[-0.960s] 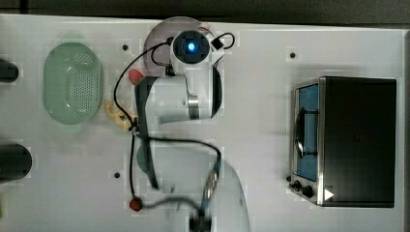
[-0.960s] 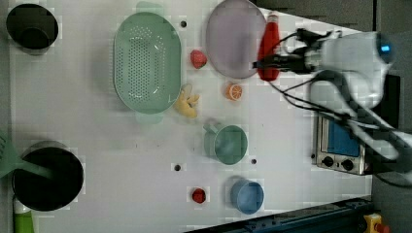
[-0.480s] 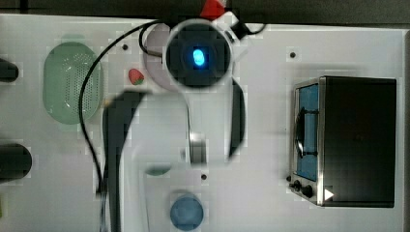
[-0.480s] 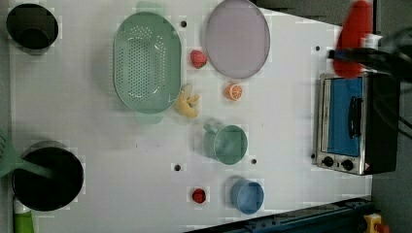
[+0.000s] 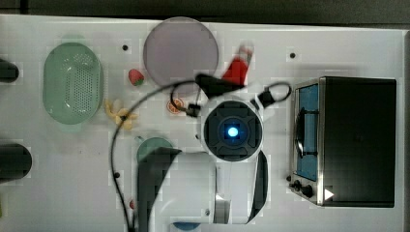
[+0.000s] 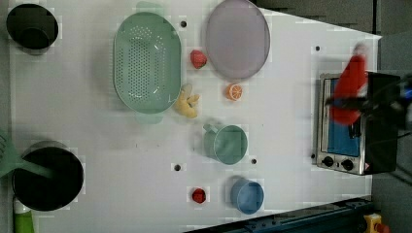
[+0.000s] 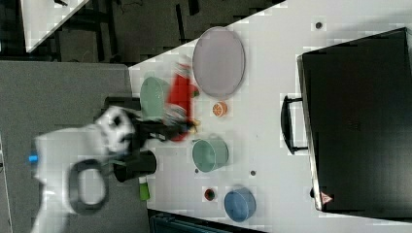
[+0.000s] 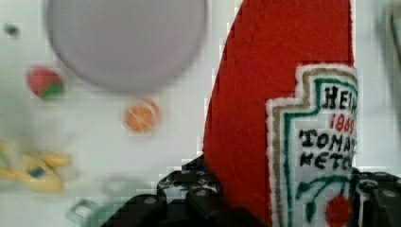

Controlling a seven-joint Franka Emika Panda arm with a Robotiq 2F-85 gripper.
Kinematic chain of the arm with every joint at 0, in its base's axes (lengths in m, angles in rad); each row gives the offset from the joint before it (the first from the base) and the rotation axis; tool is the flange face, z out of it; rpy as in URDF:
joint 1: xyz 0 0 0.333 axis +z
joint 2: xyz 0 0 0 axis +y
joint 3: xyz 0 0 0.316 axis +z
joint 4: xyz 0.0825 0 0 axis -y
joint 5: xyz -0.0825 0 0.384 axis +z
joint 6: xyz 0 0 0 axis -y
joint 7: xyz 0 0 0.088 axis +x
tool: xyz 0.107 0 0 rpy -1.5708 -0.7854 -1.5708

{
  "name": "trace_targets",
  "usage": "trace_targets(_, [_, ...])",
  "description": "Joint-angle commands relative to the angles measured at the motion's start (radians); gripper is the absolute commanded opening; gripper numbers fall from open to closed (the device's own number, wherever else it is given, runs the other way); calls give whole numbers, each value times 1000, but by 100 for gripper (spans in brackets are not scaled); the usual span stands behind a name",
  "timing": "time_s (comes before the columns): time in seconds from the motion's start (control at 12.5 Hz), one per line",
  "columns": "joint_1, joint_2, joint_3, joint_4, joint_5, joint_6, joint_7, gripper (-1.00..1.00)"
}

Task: Pick ketchup from plate and place it on table.

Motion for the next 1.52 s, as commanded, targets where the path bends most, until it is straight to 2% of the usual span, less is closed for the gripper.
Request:
trace_targets(0.08, [-16, 79, -2, -104, 0, 90, 113, 30])
trace_targets(0.24, [-16, 143, -2, -141, 0, 197, 129, 30])
trace_targets(0.64, [-15, 321, -2, -143, 0, 387, 129, 30])
trace_targets(0.72, [-15, 341, -2, -146, 0, 420, 129, 36])
trace_targets(0.96, [-13, 347, 4, -152, 0, 439, 128, 100])
trace_targets(1.2, [-13, 282, 15, -123, 2, 378, 150, 100])
trace_targets(1.52, [-12, 122, 40, 23, 6, 73, 369, 100])
